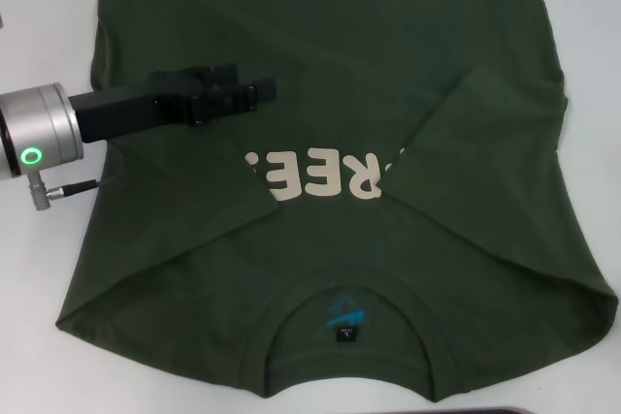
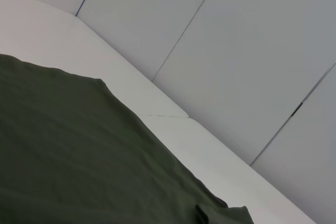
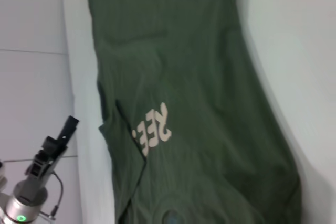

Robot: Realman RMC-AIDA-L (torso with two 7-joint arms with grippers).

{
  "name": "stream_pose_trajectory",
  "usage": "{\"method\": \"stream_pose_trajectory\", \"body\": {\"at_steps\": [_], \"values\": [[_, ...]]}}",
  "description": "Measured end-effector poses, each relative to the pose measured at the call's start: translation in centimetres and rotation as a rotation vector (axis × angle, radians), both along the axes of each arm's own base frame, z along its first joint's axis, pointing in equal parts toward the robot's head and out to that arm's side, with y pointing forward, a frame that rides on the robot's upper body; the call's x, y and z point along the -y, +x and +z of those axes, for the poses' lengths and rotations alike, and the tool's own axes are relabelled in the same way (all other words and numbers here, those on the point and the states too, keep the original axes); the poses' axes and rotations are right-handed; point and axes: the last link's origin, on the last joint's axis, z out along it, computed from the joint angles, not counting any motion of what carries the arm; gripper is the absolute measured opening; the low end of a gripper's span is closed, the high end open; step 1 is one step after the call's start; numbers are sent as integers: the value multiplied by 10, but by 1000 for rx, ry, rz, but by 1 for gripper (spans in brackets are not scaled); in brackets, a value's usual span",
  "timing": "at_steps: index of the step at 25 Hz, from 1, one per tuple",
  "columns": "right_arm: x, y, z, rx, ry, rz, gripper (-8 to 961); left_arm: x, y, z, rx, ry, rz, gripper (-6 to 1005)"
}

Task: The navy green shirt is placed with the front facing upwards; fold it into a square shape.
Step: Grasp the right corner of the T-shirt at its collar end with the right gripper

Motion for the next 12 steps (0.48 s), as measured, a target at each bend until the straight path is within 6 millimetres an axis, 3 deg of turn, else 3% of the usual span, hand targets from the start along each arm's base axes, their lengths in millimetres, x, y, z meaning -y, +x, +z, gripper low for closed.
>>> {"method": "stream_pose_trajectory", "body": {"at_steps": [12], "values": [[-6, 3, -15, 28, -50, -18, 624, 0, 0, -1, 1, 3, 5, 874]]}}
